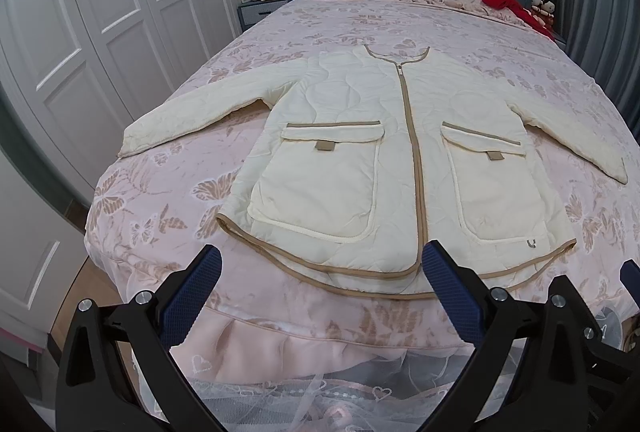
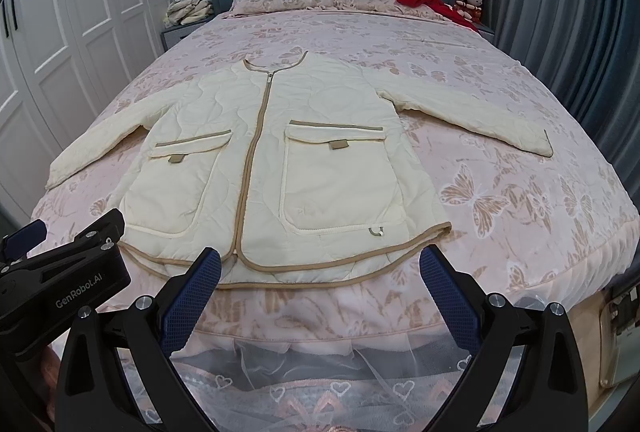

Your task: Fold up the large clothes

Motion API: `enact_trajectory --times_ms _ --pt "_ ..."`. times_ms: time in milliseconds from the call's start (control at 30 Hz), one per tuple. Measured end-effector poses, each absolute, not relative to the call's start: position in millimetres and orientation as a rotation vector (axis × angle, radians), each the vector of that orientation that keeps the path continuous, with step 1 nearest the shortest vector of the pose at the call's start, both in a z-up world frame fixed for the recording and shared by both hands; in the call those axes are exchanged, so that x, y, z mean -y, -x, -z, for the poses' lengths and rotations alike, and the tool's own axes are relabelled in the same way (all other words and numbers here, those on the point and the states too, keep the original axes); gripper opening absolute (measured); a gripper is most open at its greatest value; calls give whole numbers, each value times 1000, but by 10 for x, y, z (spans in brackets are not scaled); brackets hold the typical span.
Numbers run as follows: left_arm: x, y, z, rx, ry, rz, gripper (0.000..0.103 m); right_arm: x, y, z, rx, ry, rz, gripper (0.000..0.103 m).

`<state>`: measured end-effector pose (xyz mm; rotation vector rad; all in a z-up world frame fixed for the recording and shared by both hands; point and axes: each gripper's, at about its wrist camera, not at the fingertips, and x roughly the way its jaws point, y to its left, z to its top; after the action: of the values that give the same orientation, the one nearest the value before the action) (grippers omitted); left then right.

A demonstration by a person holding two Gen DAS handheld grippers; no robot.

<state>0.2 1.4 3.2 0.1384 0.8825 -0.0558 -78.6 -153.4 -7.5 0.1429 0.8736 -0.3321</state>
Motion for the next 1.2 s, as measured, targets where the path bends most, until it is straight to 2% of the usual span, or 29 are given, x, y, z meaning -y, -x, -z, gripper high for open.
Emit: enact_trajectory --times_ms 1200 --pt "-44 14 -42 -882 -141 51 98 1540 802 93 -874 -150 331 98"
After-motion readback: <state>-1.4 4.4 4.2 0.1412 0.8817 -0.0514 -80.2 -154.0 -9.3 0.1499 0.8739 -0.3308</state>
